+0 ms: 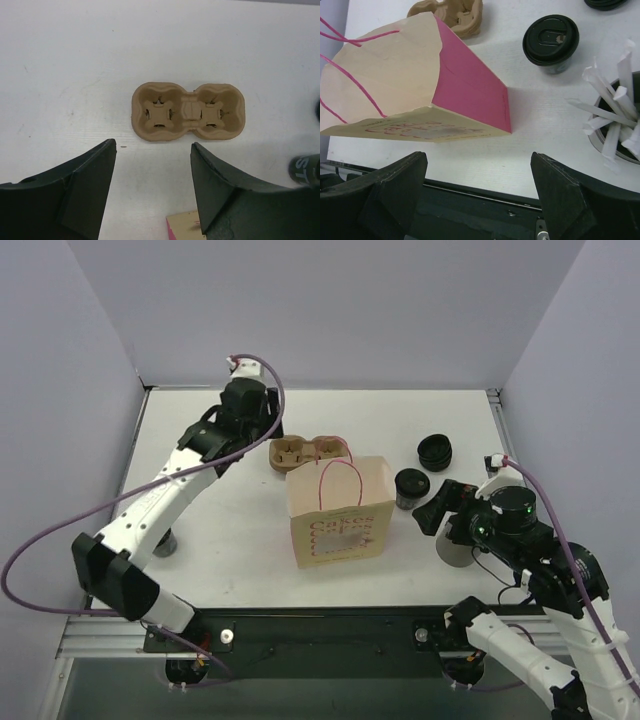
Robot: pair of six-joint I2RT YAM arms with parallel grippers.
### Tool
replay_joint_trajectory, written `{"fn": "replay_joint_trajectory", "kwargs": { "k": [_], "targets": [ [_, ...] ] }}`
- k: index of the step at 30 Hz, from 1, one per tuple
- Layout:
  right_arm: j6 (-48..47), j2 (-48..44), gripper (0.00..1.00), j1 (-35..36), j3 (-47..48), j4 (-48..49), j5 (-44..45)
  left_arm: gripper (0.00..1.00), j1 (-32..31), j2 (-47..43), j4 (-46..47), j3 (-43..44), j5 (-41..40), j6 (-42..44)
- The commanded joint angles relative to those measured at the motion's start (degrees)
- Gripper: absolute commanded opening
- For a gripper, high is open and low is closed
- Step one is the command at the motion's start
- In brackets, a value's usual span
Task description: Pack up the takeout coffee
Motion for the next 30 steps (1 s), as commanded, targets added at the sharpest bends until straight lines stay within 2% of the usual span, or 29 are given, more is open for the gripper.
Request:
{"fn": "replay_joint_trajectory", "kwargs": {
  "k": [1,6,15,22,30],
  "targets": [
    [-0.76,1.68,0.88,0.08,4.38,-5.37,5.85,0.69,0.02,10.63,1.45,6.66,3.27,-1.58],
    [-0.84,4.67,0.88,0.17,8.24,-7.92,6.47,0.63,-0.33,22.57,-3.04,18.33,3.98,-3.86],
    [-6.03,13.37,0.88,0.08,16.68,-13.11,8.05,0.62,-1.82,37.00,-9.45,31.88,5.04,-5.27],
    [-7.26,16.01,0.88,0.08,20.20,-14.61,7.96,0.62,-4.02,40.00,-11.65,31.54,4.33,-8.17],
    [-5.59,15.22,0.88,0.08,19.15,-15.66,7.97,0.64,-4.20,40.09,-11.74,27.50,1.60,-8.70]
  ]
}}
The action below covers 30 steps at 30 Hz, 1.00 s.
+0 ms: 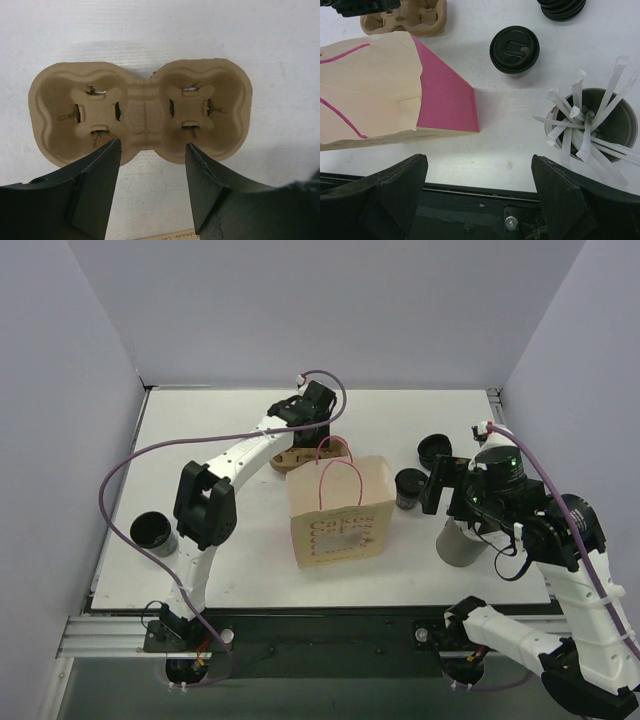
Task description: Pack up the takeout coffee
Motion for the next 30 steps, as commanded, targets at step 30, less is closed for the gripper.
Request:
{"fn": "replay_joint_trajectory", "kwargs": {
  "k": [30],
  "targets": [
    [3.83,0.74,0.88,0.08,2.81,-4.76,3.30,0.52,1.12,7.96,2.92,2.97,-2.77,2.93]
  ]
}}
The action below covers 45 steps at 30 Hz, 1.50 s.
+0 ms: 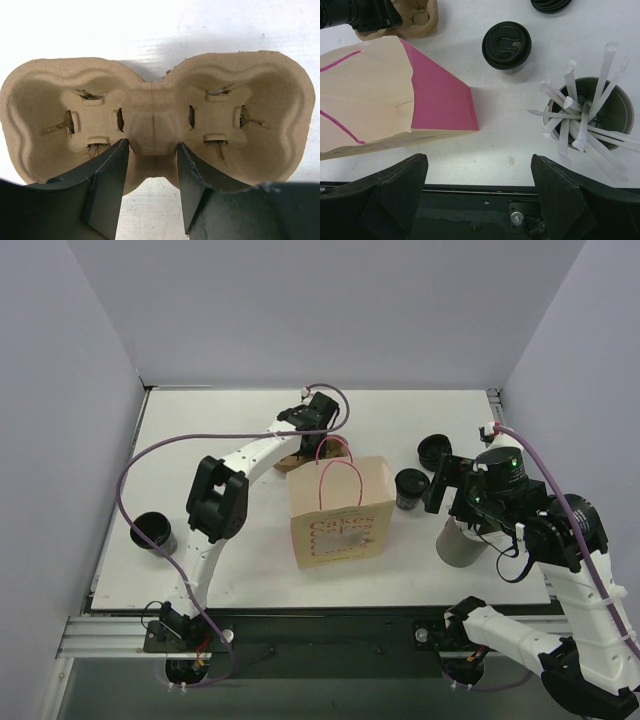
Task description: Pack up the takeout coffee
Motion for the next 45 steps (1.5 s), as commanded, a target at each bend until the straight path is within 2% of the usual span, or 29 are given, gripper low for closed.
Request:
{"fn": "replay_joint_trajectory", "kwargs": {
  "k": [1,10,17,30,35,45],
  "targets": [
    [-0.28,0.50,0.88,0.17,1.81,-2.71,1.72,0.51,0.66,1.88,2.20,4.08,-1.00,2.31],
    [1.03,-0.38,0.87,0.17,0.93,-4.03,1.81,0.26,1.27,2.06,3.34,7.16,-0.65,7.24],
    [1.82,-1.26,0.87,0.08,0.31,-4.91,2.25,0.30,2.42,1.36,6.41,7.52,1.99,13.83],
    [1.12,0.58,0.87,0.08,1.10,-5.08,2.43,0.28,3.30,0.04,7.56,8.66,4.80,14.80],
    [1.12,-0.03,0.87,0.08,0.31,-5.08,2.96,0.25,3.30,-0.75,7.56,8.48,4.71,14.45],
    [1.47,-1.26,0.87,0.08,-0.74,-5.17,3.40,0.26,3.30,-1.02,7.47,9.97,2.17,14.18]
  ]
}}
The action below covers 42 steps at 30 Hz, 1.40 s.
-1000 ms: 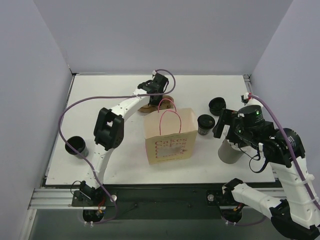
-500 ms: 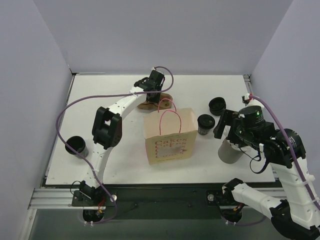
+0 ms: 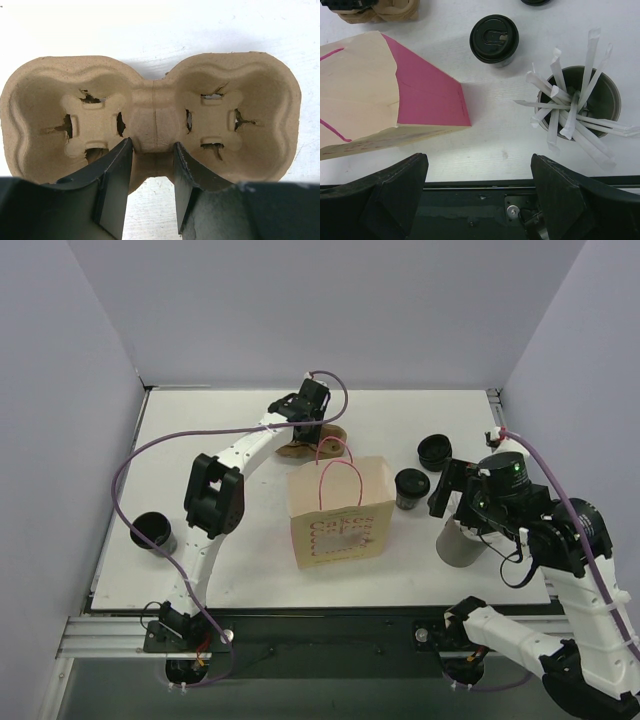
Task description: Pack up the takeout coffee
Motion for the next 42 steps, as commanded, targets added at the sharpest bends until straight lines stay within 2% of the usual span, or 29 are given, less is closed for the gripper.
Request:
{"fn": "replay_joint_trajectory", "kwargs": {
  "k": [1,6,12,16,20,26,28,34,38,42],
  "targets": [
    [0.05,-0.56,0.87,0.08,-0.70,-2.51,1.36,0.27,0.26,-2.76,2.27,5.45,-2.14,0.09],
    [0.23,-0.83,0.87,0.08,-0.70,-2.59,1.71,0.30,0.52,-0.92,-1.33,10.20,-0.56,-1.05],
    [1.02,-1.09,0.87,0.08,-0.26,-2.59,1.36,0.29,1.66,0.32,-2.83,11.17,-1.09,0.00],
    [1.28,-1.09,0.87,0.08,-0.17,-2.68,1.45,0.30,1.84,-1.26,-2.48,11.35,-0.65,0.88],
    [1.64,-0.39,0.87,0.08,-0.09,-2.68,1.54,0.30,1.84,-3.28,-3.79,15.28,0.14,0.88],
    [-1.69,0.31,0.86,0.17,2.11,-1.55,-0.64,0.29,1.84,-6.27,-11.17,21.89,4.52,-3.94],
    [-8.10,0.05,0.84,0.17,3.08,1.17,-7.73,0.28,1.75,-9.34,-12.94,21.37,6.46,-5.44],
    [-22.14,0.31,0.81,0.17,2.30,14.69,-16.55,0.26,1.40,-19.54,-19.17,17.42,11.48,-9.84],
    [-27.34,-0.38,0.81,0.26,-2.18,25.59,-23.21,0.26,1.31,-24.81,-23.39,15.84,14.54,-13.08],
    [-28.33,-2.41,0.81,0.26,-9.48,37.38,-25.35,0.26,1.22,-29.90,-24.63,13.73,18.94,-15.90]
  ]
}}
